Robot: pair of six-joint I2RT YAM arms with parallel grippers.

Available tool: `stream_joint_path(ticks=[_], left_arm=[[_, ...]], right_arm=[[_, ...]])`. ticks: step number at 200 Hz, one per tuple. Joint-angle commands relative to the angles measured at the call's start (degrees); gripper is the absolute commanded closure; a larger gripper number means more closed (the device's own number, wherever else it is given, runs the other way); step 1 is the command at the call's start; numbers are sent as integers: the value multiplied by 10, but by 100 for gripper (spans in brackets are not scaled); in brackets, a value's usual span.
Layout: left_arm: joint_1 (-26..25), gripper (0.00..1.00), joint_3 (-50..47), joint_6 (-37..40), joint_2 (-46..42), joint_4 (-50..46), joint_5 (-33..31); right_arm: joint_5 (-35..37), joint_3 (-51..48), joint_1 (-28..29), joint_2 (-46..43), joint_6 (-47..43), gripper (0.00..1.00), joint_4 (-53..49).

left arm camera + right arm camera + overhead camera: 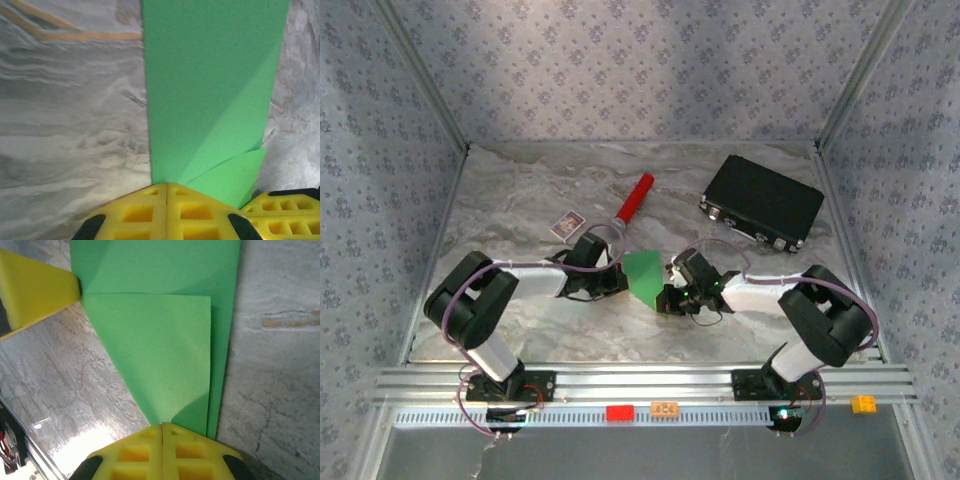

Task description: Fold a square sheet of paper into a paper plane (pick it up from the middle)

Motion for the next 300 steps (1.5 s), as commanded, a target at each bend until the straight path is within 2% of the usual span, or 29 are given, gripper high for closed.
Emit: stream_joint_path(ticks=[1,50,98,119,137,159,178,216,257,300], left_arm=[[18,98,1,14,-12,-44,-47],[17,98,0,11,-24,-51,-41],[3,97,-20,5,-77,-56,-40],[-2,95,-21,8,-91,-58,-41],[-3,93,-20,12,-98,-60,-39],[-4,87,-20,16,-106,-58,-37],[-4,74,-27,15,-113,-50,-39],[-7,60,-35,19,-128,-36,-42],[-16,54,-54,14,-142,-12,-58],[-24,52,-70,14,-177,-8,-94]], right_arm=[[4,-25,-1,6,-10,100,-74],[-2,-23,-1,7,-19,100,-83],[-16,-23,-2,-20,-18,100,-61],[-18,-12,-3,-45,-11,95,-43],[11,1,-8,-74,-13,92,-57],[52,-4,-31,-112,-10,87,-70],[65,-20,-59,-136,0,82,-63],[83,-34,-72,-153,3,69,-46],[80,-26,-64,-134,1,60,-20],[90,-22,-55,-124,0,60,-14]])
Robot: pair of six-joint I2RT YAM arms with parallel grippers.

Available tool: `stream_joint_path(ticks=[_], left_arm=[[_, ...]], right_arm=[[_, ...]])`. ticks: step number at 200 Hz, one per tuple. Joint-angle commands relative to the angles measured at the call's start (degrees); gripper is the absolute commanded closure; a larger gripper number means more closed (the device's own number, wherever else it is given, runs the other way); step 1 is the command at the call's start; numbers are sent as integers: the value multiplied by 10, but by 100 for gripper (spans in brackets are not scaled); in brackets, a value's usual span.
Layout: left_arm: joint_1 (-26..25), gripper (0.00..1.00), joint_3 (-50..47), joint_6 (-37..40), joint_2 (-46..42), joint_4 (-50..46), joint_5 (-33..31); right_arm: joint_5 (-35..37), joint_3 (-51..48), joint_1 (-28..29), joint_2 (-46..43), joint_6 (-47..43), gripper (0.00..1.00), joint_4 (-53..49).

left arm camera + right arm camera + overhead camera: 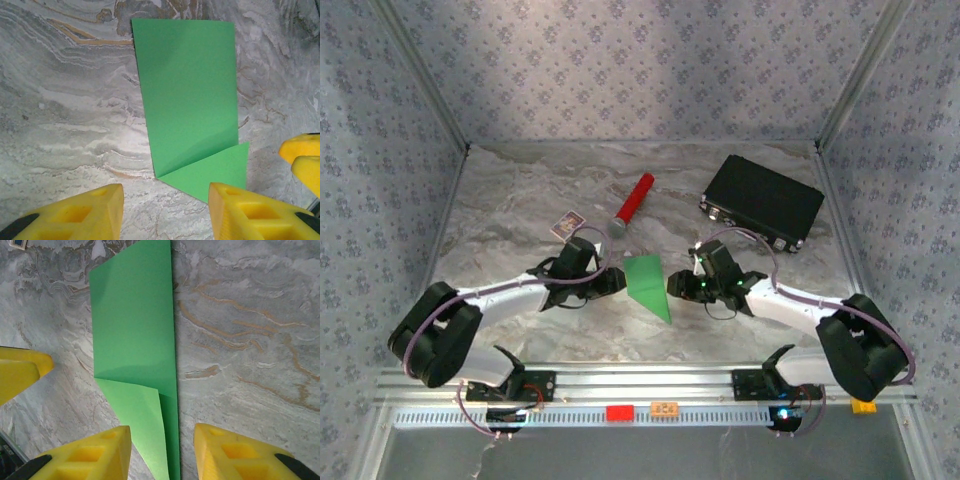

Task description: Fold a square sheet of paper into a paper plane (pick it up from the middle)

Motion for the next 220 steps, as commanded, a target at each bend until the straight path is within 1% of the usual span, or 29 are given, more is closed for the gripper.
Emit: stream_joint_path(ticks=[1,59,68,77,96,113,146,167,177,187,220], left_arm=[[-5,52,-12,3,-30,15,-30],[-6,50,-42,-2,-86,25,-78],[-7,47,-48,-3,-94,25,-88],[-10,41,-53,-4,-102,25,-99],[-13,38,-63,-4,-117,25,-117],[-15,30,-68,-5,-127,21,-130],[-15,20,-69,-1,-132,13,-141],[-14,9,-60,6,-133,-7,-147],[-12,6,-58,9,-132,-13,-145],[-10,1,-55,10,-132,-17,-141],[-3,0,-50,12,-122,-21,-111]], right_arm=[[16,6,6,8,-3,60,9],[10,12,8,29,-9,62,15],[7,12,9,33,-9,63,18],[5,12,9,34,-8,63,23],[3,13,11,40,-7,64,29],[-4,16,12,48,-7,66,36],[-21,27,11,67,-11,68,44],[-28,34,11,78,-15,69,46],[-31,37,11,81,-16,70,47],[-30,39,10,86,-17,71,48],[-34,46,7,101,-16,71,48]])
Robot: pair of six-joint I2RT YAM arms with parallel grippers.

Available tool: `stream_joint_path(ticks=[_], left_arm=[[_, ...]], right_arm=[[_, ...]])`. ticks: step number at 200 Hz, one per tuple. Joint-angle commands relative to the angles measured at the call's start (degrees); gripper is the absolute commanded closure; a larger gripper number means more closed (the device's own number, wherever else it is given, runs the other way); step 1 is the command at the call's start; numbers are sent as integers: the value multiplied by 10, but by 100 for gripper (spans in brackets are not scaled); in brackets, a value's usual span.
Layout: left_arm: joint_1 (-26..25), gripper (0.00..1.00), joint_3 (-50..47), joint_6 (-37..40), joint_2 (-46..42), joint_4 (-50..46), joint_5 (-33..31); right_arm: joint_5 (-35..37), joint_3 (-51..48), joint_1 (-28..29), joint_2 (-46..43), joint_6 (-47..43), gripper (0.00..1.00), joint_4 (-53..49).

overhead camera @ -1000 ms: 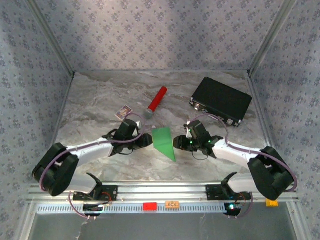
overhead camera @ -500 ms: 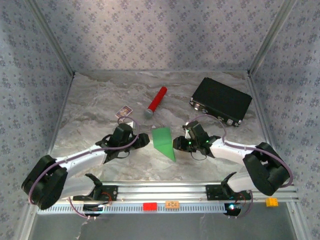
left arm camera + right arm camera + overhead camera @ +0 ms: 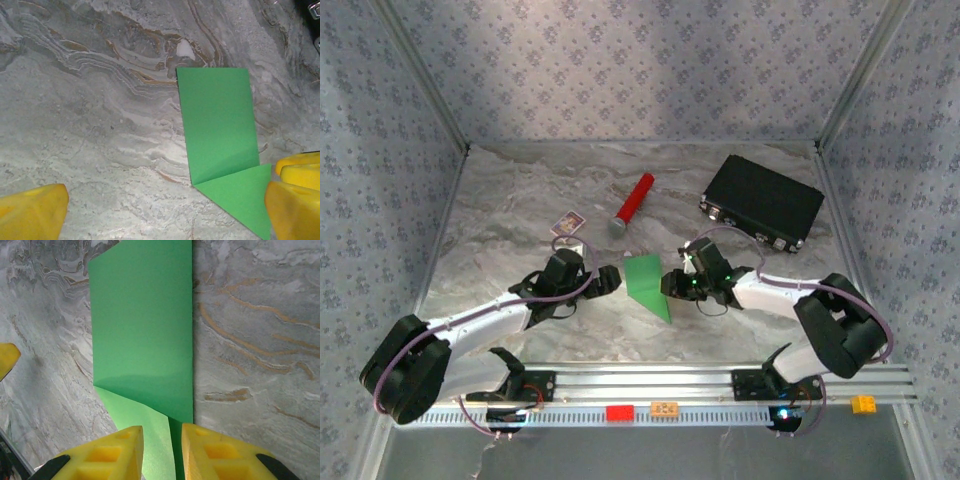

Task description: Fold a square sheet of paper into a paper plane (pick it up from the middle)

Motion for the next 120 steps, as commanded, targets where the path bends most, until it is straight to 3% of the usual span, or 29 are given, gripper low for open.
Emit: stream_joint_path(ticks=[1,52,120], left_arm=[[7,0,17,7,1,-13,21],[10,0,19,3,23,3,56],[12,3,28,3,50,5,70]], right_arm=[[-10,17,-1,15,-10,71,5],[-19,25,-3,38,-9,73,12],[-20,15,-5,24,-10,90,9]])
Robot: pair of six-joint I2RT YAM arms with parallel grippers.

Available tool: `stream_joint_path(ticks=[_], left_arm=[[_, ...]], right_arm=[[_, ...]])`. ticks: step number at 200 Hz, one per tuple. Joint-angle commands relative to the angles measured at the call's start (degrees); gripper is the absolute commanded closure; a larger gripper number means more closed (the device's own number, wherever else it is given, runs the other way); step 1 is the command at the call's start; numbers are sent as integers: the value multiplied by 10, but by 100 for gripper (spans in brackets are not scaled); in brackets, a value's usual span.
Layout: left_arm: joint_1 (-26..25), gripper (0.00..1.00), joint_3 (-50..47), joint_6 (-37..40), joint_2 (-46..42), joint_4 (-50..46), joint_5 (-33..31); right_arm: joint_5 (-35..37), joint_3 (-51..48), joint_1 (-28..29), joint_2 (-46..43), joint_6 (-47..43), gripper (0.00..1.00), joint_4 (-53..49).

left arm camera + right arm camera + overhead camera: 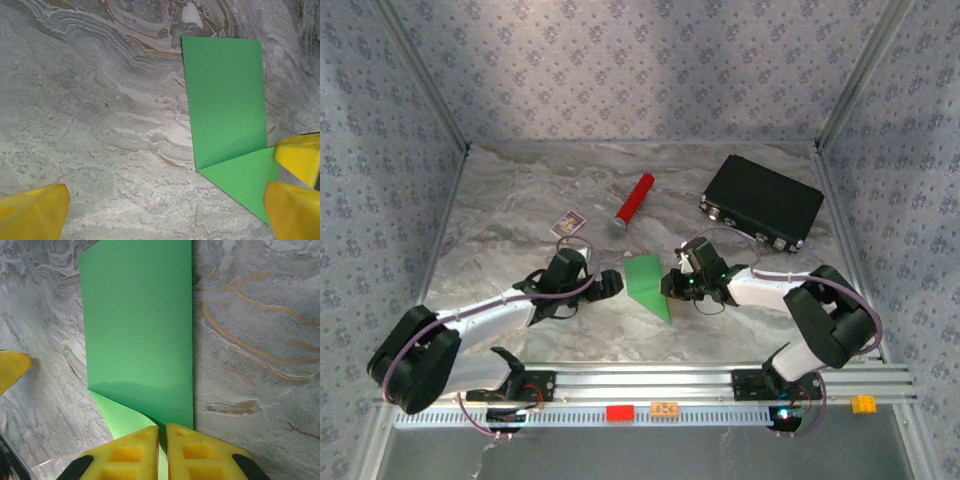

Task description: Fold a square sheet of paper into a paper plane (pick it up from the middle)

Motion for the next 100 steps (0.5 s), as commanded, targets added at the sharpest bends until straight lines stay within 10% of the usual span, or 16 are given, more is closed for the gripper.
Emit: stream_joint_path(ticks=[1,100], left_arm=[[5,3,23,3,11,5,18],[18,4,84,-11,94,56,117]], right_arm=[[-7,5,-5,-11,-10,91,-4],[-41,-34,-26,-69,-2,92,28]])
